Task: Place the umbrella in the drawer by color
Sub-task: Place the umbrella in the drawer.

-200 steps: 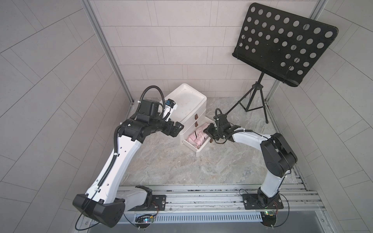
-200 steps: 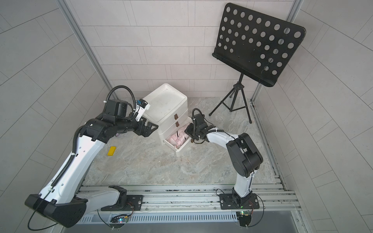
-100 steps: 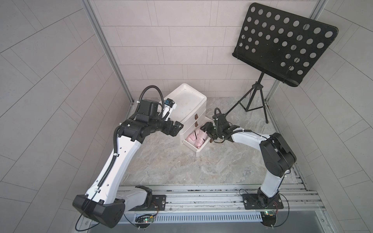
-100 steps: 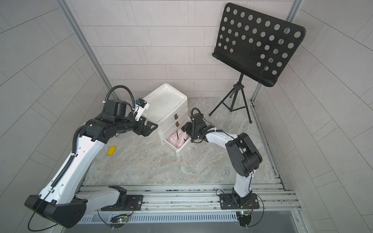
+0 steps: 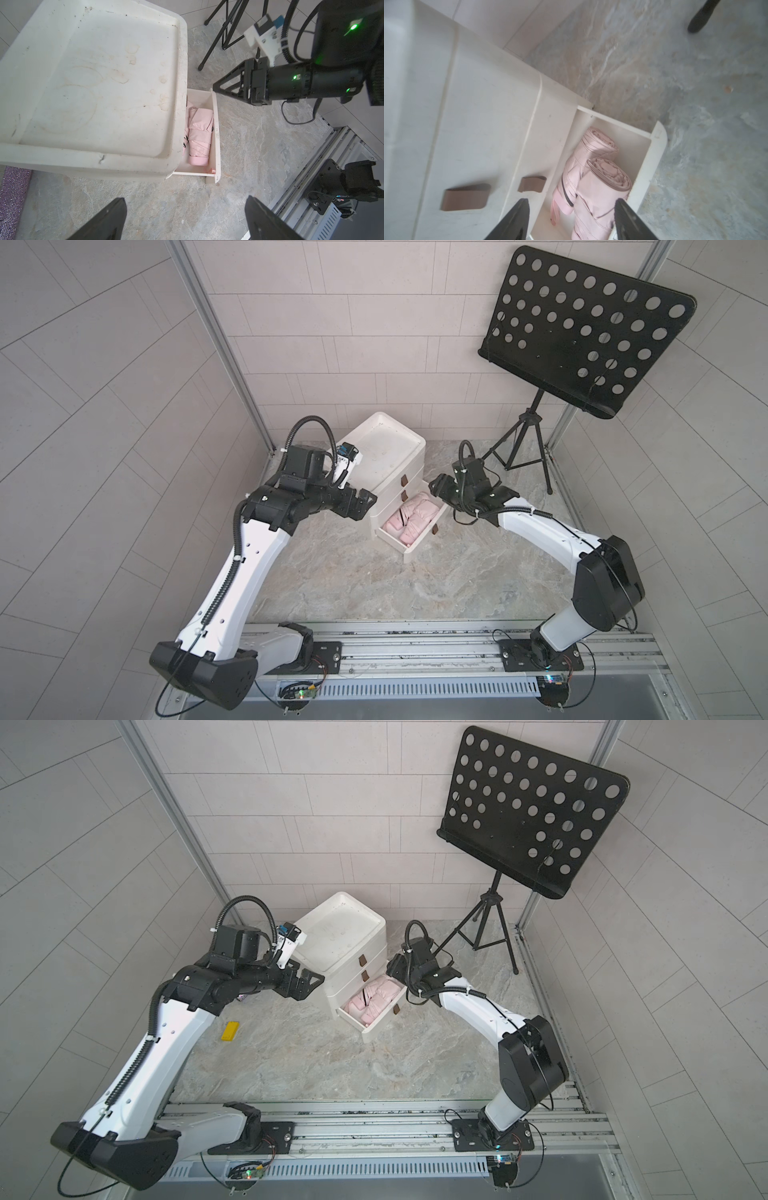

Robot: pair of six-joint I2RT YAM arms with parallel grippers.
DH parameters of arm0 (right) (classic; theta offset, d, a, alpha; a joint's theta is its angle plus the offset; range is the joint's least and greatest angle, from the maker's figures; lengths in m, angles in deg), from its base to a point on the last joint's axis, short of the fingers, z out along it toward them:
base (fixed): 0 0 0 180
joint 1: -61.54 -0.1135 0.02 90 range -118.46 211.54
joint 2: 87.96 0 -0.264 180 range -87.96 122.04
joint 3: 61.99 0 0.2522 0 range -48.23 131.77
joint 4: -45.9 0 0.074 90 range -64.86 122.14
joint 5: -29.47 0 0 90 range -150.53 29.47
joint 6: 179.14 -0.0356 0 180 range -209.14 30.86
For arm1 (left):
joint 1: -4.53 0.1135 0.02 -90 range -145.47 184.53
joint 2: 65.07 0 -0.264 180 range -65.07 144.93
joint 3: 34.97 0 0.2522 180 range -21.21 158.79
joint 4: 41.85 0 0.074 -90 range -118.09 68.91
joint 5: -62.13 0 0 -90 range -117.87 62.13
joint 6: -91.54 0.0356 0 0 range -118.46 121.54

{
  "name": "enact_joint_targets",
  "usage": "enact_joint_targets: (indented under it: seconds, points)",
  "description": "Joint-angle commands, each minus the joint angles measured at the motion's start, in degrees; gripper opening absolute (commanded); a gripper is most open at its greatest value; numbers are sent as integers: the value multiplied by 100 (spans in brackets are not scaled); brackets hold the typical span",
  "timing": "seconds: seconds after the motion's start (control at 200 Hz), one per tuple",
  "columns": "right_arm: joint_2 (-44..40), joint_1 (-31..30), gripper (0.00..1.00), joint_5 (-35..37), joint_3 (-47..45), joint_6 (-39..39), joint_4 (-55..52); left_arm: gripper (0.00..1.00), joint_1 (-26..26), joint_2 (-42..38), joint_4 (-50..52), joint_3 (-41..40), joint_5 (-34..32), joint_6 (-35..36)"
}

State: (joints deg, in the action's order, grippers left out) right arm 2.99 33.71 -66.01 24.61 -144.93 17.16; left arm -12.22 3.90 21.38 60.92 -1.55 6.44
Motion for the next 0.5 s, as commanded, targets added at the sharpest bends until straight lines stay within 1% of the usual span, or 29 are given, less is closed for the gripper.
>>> enact_joint_targets:
  seconds: [0.0,0.065,0.135,0.235,0.33,0.395,0.495]
  points:
    - [204,-11,65,134,456,730,-780,96,43,-120,-96,-74,29,-14]
    - [457,-27,60,-27,822,1010,-1111,96,50,-110,-96,-83,30,-10]
    - [724,-71,52,-78,1064,1201,-1326,96,50,-112,-104,-83,22,-8]
    - [1014,-99,40,-168,1162,1322,-1397,96,55,-102,-102,-91,10,-15]
    - [1204,-133,31,-225,1106,1360,-1323,96,59,-96,-108,-92,16,-17]
    - [1341,-167,28,-235,1116,1399,-1324,96,70,-103,-114,-107,12,-21]
    - [1547,-221,27,-250,1143,1429,-1325,96,66,-89,-122,-109,12,-29]
